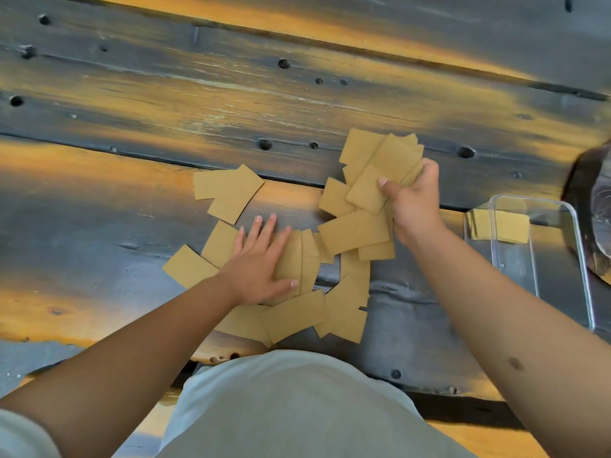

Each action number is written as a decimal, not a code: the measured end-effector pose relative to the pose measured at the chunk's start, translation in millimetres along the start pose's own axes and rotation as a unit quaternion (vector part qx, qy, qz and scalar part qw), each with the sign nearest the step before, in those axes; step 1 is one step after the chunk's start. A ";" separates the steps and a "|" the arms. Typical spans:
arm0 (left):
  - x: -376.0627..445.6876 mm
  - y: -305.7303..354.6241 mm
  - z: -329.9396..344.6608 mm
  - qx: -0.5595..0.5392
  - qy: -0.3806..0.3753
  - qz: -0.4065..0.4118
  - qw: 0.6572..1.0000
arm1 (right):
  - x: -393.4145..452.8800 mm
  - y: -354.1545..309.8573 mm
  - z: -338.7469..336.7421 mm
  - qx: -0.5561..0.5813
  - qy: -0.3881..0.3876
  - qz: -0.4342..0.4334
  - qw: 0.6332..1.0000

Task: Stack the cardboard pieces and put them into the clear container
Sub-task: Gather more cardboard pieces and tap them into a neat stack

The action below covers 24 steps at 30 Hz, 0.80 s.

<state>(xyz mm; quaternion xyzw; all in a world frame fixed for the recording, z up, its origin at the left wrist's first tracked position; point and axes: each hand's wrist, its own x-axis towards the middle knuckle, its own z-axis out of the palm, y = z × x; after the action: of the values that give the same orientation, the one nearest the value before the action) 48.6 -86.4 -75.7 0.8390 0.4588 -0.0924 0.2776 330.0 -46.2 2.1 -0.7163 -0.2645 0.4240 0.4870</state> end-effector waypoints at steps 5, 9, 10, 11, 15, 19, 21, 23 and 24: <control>65.5 38.3 -64.7 -0.212 0.084 -0.015 0.974 | 23.6 -32.1 8.5 -0.023 -0.012 -0.053 0.998; 119.2 67.4 -95.0 -0.529 0.033 -0.141 0.836 | 40.2 -52.2 30.2 -0.021 -0.033 -0.108 0.993; 128.0 69.1 -96.8 -0.592 -0.002 -0.160 0.790 | 45.7 -57.2 35.3 -0.019 -0.031 -0.120 0.992; 134.9 68.6 -96.9 -0.632 -0.027 -0.164 0.757 | 51.2 -61.4 39.5 -0.018 -0.028 -0.130 0.991; 154.6 56.3 -99.3 -0.694 -0.012 -0.147 0.704 | 75.4 -67.8 47.4 -0.011 -0.035 -0.140 0.990; 171.6 42.8 -107.4 -0.726 0.033 -0.129 0.674 | 88.1 -53.7 45.0 -0.050 -0.083 -0.140 0.985; 180.9 37.5 -112.0 -0.726 0.048 -0.123 0.675 | 92.3 -41.1 43.1 -0.080 -0.113 -0.148 0.979; 187.9 34.4 -116.2 -0.712 0.054 -0.125 0.689 | 95.8 -31.4 42.7 -0.098 -0.128 -0.137 0.977; 190.7 33.8 -117.5 -0.710 0.059 -0.124 0.691 | 98.3 -28.6 43.1 -0.103 -0.131 -0.133 0.977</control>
<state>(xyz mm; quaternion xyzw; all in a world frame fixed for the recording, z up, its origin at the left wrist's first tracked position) 171.8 101.0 -43.7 0.3307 0.5032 0.2770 0.7488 342.8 63.2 -13.1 -0.6587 -0.4614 0.4163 0.4242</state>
